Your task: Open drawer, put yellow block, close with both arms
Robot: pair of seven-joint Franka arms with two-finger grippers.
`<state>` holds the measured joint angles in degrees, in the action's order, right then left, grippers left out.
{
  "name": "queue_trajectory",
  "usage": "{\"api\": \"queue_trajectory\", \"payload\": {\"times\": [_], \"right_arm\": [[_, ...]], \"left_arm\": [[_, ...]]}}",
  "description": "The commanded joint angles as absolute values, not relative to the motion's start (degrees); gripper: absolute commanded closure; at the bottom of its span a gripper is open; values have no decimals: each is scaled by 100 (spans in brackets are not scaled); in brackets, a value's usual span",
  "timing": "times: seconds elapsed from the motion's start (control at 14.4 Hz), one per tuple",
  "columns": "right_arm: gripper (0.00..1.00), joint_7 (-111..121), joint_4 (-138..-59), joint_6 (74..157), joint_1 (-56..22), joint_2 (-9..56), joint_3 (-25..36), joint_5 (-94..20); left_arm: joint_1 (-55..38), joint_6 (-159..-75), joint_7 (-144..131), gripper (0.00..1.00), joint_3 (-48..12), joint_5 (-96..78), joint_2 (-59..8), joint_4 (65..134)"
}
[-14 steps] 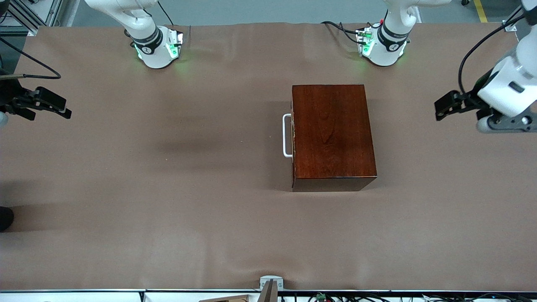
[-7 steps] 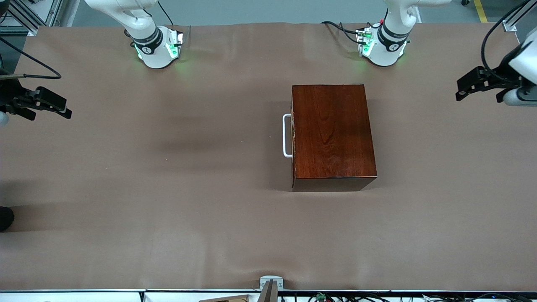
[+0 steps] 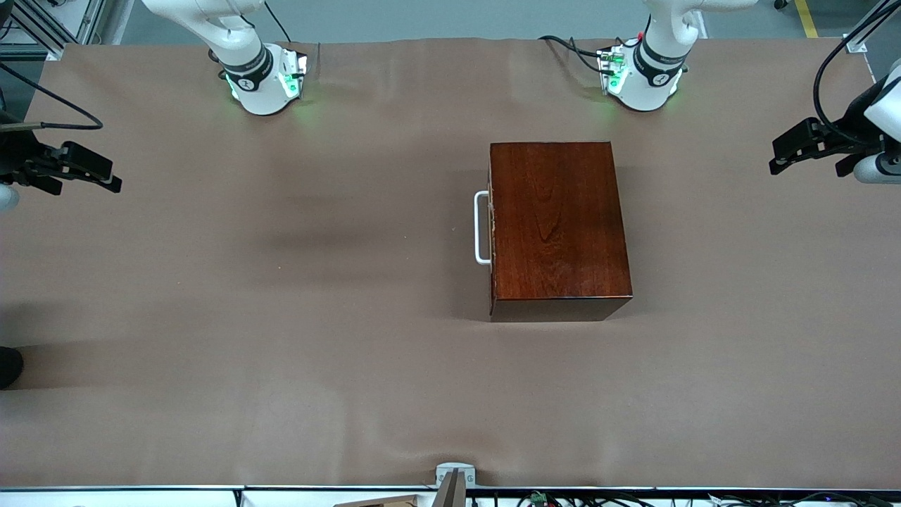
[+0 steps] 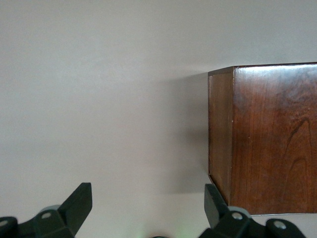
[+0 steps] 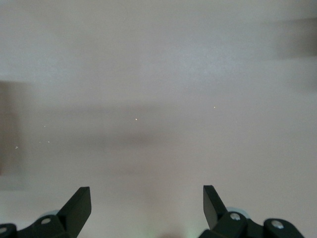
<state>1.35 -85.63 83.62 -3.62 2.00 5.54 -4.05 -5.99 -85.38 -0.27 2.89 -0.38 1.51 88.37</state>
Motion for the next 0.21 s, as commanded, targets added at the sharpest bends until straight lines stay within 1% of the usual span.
{"api": "queue_trajectory", "payload": {"times": [0.0,0.14], "right_arm": [[0,105,-8517,8271,-334,176,545,-378],[0,97,-8517,8271,-334,176,554,-378]], "left_arm": [[-615,-8613,-53,0,281,-106,237,8912],[-615,-8631,-62,0,281,-105,220,8903]]}}
